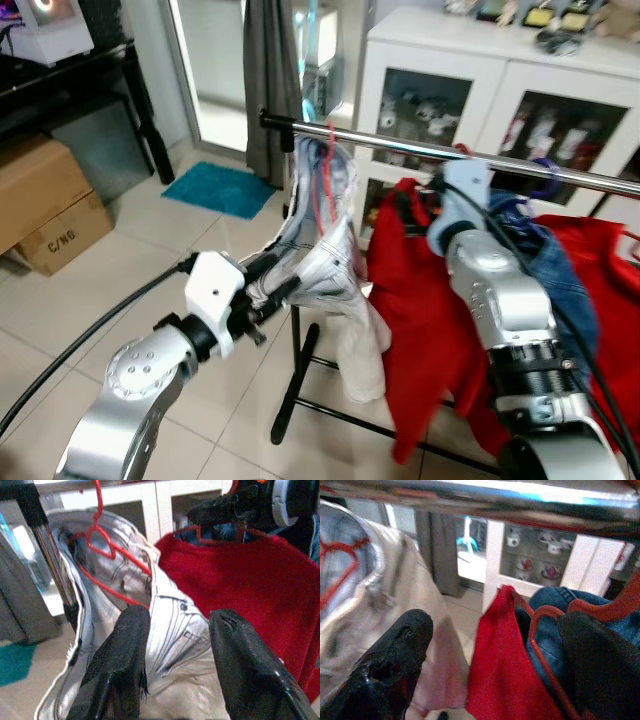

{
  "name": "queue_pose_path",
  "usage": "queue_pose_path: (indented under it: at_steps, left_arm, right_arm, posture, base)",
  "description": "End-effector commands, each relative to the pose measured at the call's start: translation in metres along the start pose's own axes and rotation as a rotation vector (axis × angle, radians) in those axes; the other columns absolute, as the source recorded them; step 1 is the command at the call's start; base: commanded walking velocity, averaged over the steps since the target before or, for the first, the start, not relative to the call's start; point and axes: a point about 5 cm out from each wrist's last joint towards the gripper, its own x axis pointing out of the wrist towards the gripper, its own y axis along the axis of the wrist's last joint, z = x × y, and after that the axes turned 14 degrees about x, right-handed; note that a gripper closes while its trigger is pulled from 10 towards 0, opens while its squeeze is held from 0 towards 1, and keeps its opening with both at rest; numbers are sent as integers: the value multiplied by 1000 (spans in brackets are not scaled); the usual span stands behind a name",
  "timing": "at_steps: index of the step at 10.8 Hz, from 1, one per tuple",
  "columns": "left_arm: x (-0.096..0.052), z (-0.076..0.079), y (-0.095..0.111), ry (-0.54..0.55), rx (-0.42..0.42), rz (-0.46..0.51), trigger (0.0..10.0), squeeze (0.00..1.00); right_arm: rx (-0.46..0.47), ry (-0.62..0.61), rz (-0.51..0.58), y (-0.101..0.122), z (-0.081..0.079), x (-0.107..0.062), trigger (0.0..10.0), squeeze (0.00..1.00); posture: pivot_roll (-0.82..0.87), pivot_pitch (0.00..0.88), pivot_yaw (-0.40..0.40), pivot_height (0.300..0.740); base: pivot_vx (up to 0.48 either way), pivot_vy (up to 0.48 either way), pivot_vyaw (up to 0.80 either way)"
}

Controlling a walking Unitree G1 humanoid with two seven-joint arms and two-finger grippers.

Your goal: Hang hanger

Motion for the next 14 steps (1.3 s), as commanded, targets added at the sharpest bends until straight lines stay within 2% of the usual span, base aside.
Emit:
queue_pose_path:
  at_steps: [1,3,5,6,7,8,9,10,11,12,14]
  left_arm:
    - [0,2,3,-26,-1,6,10000,0]
    - [-2,5,3,-52,-10,7,10000,0]
    - [-3,7,5,-77,-17,12,10000,0]
    - [-3,7,6,-90,-14,16,10000,0]
    - [-4,7,6,-98,-15,16,10000,0]
    - [-4,8,5,-107,-15,15,10000,0]
    - [-2,8,6,-114,-15,17,10000,0]
    - [0,9,7,-124,-14,22,10000,0]
    - [2,10,7,-132,-15,28,10000,0]
    - [1,9,7,-134,-14,28,10000,0]
    - [0,8,6,-131,-12,23,10000,0]
  right_arm:
    - [8,-14,7,8,2,1,10000,0]
    - [61,55,-5,9,0,-11,10000,0]
    - [51,147,-22,12,1,-30,10000,0]
    - [30,221,-49,16,9,-50,10000,0]
    - [18,215,-59,21,19,-59,10000,0]
    - [2,155,-57,25,27,-60,10000,0]
    - [-46,69,-68,24,36,-53,10000,0]
    - [-45,53,-86,23,38,-48,10000,0]
    - [-5,86,-130,17,32,-37,10000,0]
    - [-2,93,-162,10,33,-28,10000,0]
    - [20,57,-160,11,40,-14,10000,0]
  posture:
    - [129,0,-25,740]
    - [129,0,-28,740]
    - [121,0,-23,740]
    - [118,0,-22,740]
    - [110,0,-17,740]
    - [110,0,-17,740]
    - [99,0,-7,740]
    - [98,0,-5,740]
    - [99,0,-6,740]
    - [109,0,-14,740]
    - [116,0,-22,740]
  base:
    - [0,0,0]
    - [0,0,0]
    - [0,0,0]
    - [0,0,0]
    - [0,0,0]
    - [0,0,0]
    - [0,0,0]
    - [0,0,0]
    - [0,0,0]
    - [0,0,0]
    - [0,0,0]
